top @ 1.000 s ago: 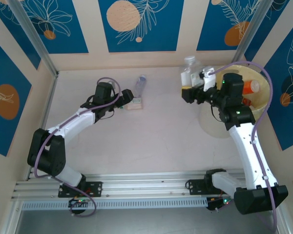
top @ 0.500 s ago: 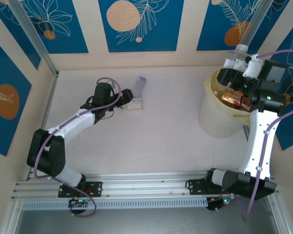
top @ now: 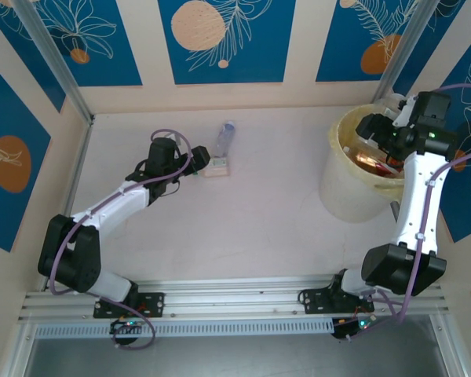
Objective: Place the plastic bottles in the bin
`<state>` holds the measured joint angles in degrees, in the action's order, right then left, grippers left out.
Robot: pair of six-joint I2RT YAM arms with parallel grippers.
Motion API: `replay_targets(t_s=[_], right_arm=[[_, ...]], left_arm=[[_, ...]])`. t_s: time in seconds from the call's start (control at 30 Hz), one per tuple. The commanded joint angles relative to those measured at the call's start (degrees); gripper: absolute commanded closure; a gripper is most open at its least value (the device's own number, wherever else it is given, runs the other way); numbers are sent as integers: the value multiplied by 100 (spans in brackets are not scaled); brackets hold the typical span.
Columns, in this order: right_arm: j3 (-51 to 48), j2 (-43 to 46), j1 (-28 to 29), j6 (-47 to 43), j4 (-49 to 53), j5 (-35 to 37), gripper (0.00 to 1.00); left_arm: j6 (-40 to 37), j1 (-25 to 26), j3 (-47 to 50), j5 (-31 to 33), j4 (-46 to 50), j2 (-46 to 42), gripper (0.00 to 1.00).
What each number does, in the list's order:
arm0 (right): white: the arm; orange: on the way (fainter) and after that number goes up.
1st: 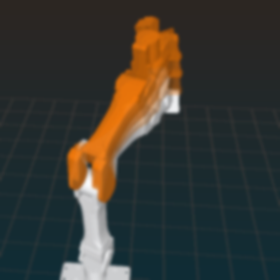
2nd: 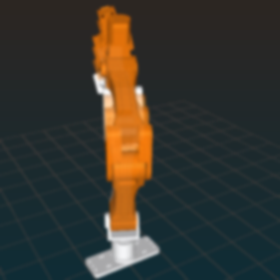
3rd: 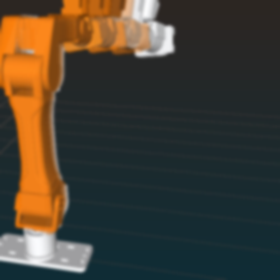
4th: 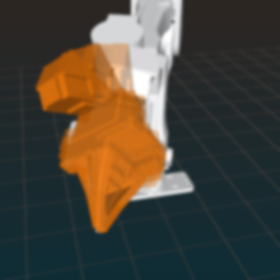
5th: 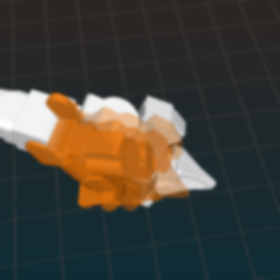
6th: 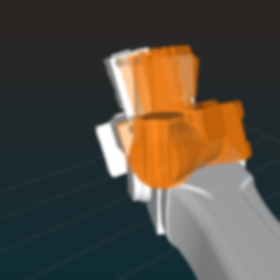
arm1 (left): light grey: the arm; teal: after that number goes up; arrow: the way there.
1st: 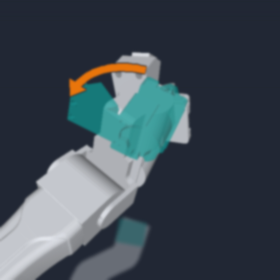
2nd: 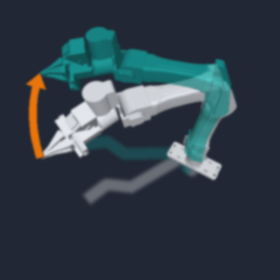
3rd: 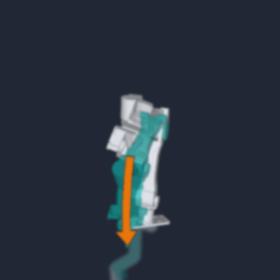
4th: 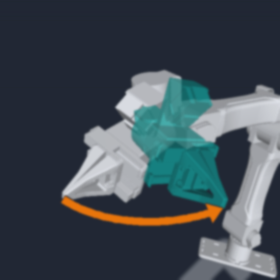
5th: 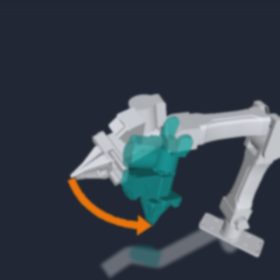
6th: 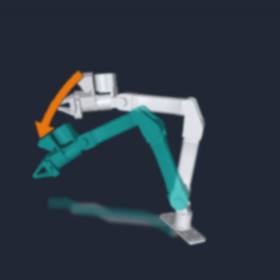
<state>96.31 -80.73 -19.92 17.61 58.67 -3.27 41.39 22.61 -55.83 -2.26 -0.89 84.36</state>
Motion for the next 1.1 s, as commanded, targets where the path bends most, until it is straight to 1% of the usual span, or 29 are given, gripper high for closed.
replay_targets(t_s=[0.0,0.03,0.13,0.27,0.43,0.5,0.6,0.77,0.87,0.93,1.07], right_arm=[[137,-162,93,90,222,-331,19],[176,-163,114,139,210,-207,0],[167,-91,86,228,68,-52,1],[71,-5,-47,306,-117,-612,1],[-126,223,-86,430,-397,-616,1],[-241,333,-133,482,-589,-958,1],[-282,211,-134,510,-668,-1435,1],[-502,43,-76,636,-900,-1677,1],[-516,293,200,461,-1102,-1405,1],[-611,666,534,199,-1405,-968,1],[-950,1464,1293,-290,-2180,-19,1]], left_arm=[[-86,-56,64,56,-115,-91,0],[-79,-67,66,42,-115,-78,0],[-60,-73,81,42,-105,-71,0],[-49,-81,96,84,-96,-68,0],[-43,-99,66,56,-88,-8,0],[-26,-107,58,46,-87,36,0],[-6,-112,-3,-2,-45,131,0],[118,-125,-318,-64,437,379,0],[478,-125,-450,60,676,512,0],[918,-125,-525,192,794,648,0],[2059,-125,-792,373,1019,1025,0]])
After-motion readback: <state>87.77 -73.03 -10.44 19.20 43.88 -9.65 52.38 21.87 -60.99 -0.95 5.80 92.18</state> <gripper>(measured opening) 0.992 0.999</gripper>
